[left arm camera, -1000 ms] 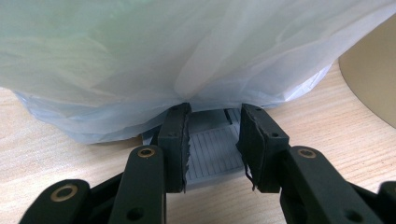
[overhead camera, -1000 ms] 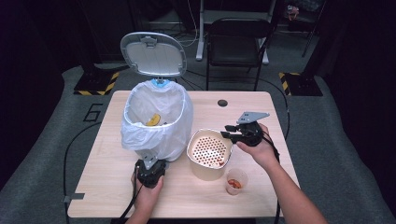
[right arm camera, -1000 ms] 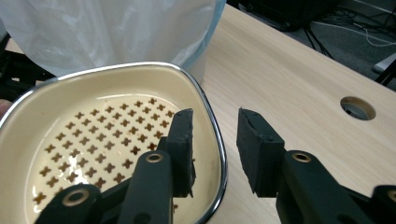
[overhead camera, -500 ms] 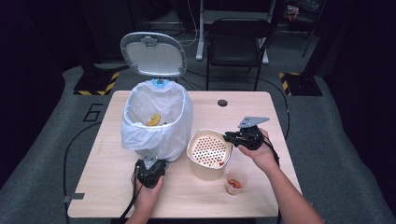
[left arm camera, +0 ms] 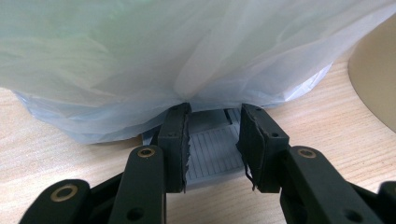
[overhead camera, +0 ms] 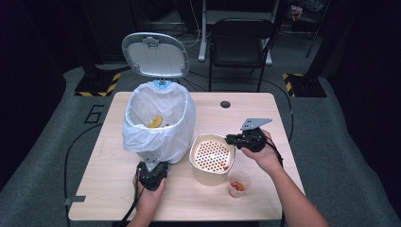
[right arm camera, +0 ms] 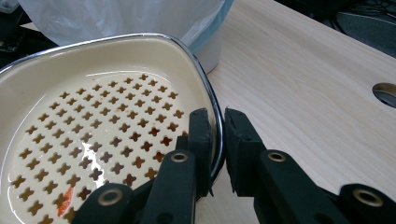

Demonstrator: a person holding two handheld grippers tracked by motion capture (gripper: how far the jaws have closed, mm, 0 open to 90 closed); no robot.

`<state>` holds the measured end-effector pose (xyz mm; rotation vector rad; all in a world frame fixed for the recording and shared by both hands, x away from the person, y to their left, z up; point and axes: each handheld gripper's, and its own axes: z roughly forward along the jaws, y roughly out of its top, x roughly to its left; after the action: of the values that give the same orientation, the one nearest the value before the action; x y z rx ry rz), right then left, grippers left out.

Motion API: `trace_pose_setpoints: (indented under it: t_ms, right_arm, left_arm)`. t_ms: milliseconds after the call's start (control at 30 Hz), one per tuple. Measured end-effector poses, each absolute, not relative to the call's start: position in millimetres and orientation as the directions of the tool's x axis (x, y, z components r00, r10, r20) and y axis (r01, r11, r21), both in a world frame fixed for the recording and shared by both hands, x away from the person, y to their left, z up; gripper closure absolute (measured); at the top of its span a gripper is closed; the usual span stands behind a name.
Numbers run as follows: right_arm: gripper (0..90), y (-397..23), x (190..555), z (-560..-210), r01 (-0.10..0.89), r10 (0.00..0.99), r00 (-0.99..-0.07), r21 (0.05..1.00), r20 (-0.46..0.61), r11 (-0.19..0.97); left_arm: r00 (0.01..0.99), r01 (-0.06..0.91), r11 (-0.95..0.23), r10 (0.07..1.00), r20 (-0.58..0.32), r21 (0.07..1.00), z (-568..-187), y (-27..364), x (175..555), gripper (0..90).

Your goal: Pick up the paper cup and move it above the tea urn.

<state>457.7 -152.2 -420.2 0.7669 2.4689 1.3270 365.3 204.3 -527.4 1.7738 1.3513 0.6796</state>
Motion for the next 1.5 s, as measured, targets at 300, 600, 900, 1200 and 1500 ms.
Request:
trace_pose_setpoints:
  t_ms: [300,600,900,1200,1500]
  right_arm:
    - [61.9,-155.2,451.5,-416.4,0.335,0.561,-0.826,0.845,0.05,0.418]
    - [45.5,-168.6,424.8,-399.0,0.319,0.575,-0.816,0.873,0.056,0.368]
    - [35.4,-180.8,389.6,-402.8,0.31,0.573,-0.819,0.864,0.031,0.397]
    - [25.3,-186.5,364.5,-419.0,0.315,0.565,-0.824,0.861,0.04,0.398]
    - [19.6,-183.5,348.0,-445.1,0.346,0.55,-0.832,0.844,0.074,0.41]
  left_arm:
    - [0.287,0.53,-0.118,0.957,-0.046,0.84,-527.8,204.1,365.5,63.2]
    - [0.288,0.527,-0.116,0.957,-0.049,0.842,-527.9,204.1,365.7,63.2]
    - [0.293,0.53,-0.126,0.955,-0.042,0.839,-527.6,204.8,365.6,63.2]
    - [0.29,0.532,-0.12,0.956,-0.047,0.839,-527.5,204.4,365.6,63.2]
    - [0.289,0.53,-0.118,0.956,-0.048,0.84,-527.6,204.3,365.6,63.2]
